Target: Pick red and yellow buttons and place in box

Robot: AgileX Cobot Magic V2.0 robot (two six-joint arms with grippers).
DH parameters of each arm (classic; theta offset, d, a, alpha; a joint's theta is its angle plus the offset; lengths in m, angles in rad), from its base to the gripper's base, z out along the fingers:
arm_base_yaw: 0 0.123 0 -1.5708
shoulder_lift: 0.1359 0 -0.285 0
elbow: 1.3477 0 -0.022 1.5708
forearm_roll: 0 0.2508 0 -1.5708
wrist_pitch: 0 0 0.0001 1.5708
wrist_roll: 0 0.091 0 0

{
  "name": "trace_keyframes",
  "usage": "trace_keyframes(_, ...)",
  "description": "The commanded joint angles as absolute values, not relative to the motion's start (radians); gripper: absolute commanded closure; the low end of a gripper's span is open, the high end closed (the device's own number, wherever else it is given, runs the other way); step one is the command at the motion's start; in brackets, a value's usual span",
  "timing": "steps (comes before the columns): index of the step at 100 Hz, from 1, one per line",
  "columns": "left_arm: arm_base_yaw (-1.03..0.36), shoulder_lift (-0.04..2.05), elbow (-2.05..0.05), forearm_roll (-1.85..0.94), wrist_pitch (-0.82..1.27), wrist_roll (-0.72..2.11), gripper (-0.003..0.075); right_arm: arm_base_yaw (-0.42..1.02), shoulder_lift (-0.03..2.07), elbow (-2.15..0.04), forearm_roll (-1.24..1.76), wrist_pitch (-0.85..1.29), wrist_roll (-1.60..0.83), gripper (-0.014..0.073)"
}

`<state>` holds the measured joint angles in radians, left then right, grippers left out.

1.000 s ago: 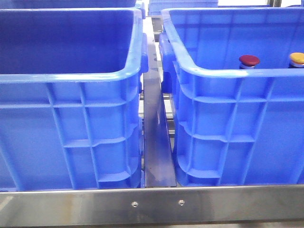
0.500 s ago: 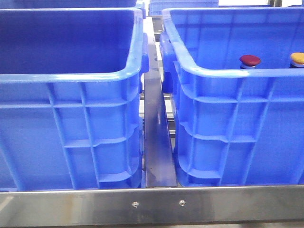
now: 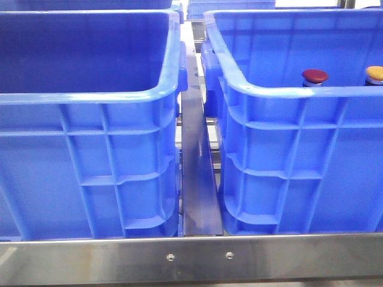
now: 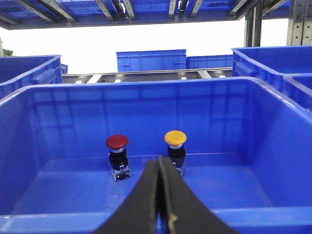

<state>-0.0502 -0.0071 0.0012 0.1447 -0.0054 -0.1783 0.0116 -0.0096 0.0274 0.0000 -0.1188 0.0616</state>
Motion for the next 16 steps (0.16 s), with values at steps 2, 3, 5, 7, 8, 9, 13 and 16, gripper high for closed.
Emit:
trace_keyframes(2,-0.045,-0.037,0.045,0.136,-0.085,-0.177,0.0739,0.006,-0.036,0.016,-0.013,-0.196,0.062,0.0699)
trace_keyframes(3,-0.045,-0.037,0.045,0.136,-0.085,-0.177,0.0739,0.006,-0.036,0.016,-0.013,-0.196,0.062,0.0699)
trace_keyframes(5,-0.045,-0.037,0.045,0.136,-0.085,-0.177,0.0739,0.006,-0.036,0.016,-0.013,-0.196,0.062,0.0699)
trace_keyframes(7,-0.045,-0.037,0.045,0.136,-0.085,-0.177,0.0739,0.006,-0.036,0.016,-0.013,-0.196,0.062,0.0699)
trace_keyframes(8,-0.045,-0.037,0.045,0.136,-0.085,-0.177,0.0739,0.006,-0.036,0.016,-0.013,-0.196,0.062,0.0699)
trace_keyframes(9,-0.045,-0.037,0.045,0.136,-0.085,-0.177,0.0739,0.006,-0.036,0.016,-0.013,-0.196,0.062,0.0699)
trace_keyframes(13,-0.045,-0.037,0.045,0.136,-0.085,-0.177,0.0739,0.006,-0.036,0.016,-0.013,-0.196,0.062,0.0699)
trace_keyframes(16,-0.045,-0.037,0.045,0.136,-0.085,-0.177,0.0739,0.006,-0.036,0.016,-0.013,-0.196,0.062,0.0699)
